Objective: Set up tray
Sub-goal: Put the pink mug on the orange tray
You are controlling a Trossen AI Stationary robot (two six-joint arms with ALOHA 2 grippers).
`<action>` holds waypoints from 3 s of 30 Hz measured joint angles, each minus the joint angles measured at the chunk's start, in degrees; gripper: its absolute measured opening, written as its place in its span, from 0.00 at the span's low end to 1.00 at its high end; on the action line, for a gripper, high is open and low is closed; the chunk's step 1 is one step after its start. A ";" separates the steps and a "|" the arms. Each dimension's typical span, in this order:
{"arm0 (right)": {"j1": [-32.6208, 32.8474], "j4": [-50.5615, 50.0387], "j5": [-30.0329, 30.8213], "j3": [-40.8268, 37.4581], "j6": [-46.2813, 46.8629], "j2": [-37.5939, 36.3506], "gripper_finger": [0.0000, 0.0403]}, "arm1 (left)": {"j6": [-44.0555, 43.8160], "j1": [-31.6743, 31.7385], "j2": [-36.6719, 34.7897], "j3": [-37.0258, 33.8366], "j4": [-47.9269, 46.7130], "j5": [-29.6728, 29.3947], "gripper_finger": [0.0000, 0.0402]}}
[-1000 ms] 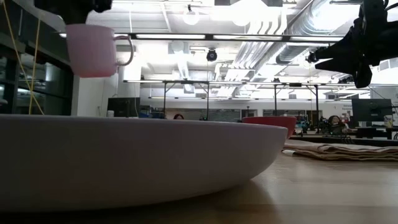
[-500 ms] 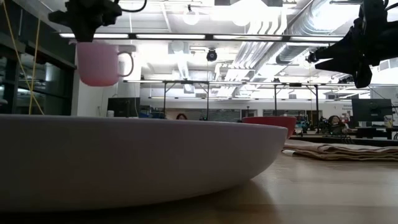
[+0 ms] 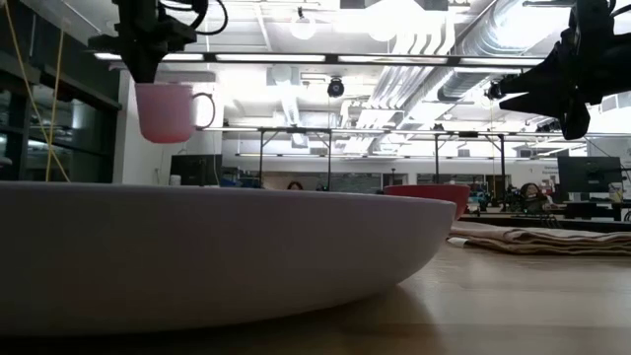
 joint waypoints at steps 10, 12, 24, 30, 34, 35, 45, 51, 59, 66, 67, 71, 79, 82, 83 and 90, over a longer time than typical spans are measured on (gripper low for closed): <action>0.00 -0.01 0.02 0.00 0.03 -0.02 0.28 | 5.72 9.86 0.00 0.00 3.72 0.03 0.03; 0.00 -0.01 0.02 0.00 0.04 0.01 0.28 | 6.52 11.71 -0.02 0.00 4.55 0.23 0.03; 0.00 -0.01 0.17 0.00 0.05 -0.02 0.28 | 7.34 17.82 2.00 0.00 5.36 1.84 0.03; 0.02 0.02 0.20 0.00 0.05 0.00 0.28 | 4.84 17.82 2.97 0.00 6.01 2.01 0.03; 0.01 0.02 0.20 0.00 0.05 0.00 0.28 | 1.41 17.82 3.94 0.00 7.66 1.84 0.03; 0.01 0.02 0.20 0.00 0.05 -0.02 0.28 | 0.99 17.82 4.36 0.00 8.57 1.77 0.03; 0.01 0.02 0.11 0.00 0.06 0.00 0.28 | -1.37 21.68 13.63 0.00 10.58 1.07 0.03; 0.00 0.02 0.08 0.00 0.07 0.03 0.28 | 0.62 23.58 17.68 0.04 11.88 3.49 0.03; 0.01 -0.01 0.07 0.00 0.00 0.03 0.28 | 1.60 24.16 18.58 0.13 13.29 4.58 0.03; 0.00 -0.01 0.04 0.00 0.03 0.03 0.28 | -0.60 24.24 18.80 -0.44 15.09 2.50 0.03; 0.00 -0.01 0.04 0.01 0.03 0.03 0.28 | -1.04 24.22 18.80 -0.46 15.14 2.51 0.03; 0.02 -0.01 0.02 0.01 0.03 0.03 0.28 | -2.13 24.22 18.80 -0.46 15.91 2.47 0.03; -0.01 0.04 -0.33 0.00 0.05 0.03 0.28 | -2.27 24.18 18.78 -2.54 15.59 2.08 0.03; 0.01 0.02 -0.31 0.00 0.99 0.03 0.28 | -2.01 23.61 18.78 -3.33 15.32 1.64 0.03; 0.00 0.02 -0.31 0.00 1.35 0.03 0.28 | -2.05 23.20 18.76 -3.58 15.48 0.93 0.03; 0.02 0.02 -0.39 0.00 1.52 0.03 0.28 | -2.01 21.84 18.73 -5.91 15.40 -1.44 0.03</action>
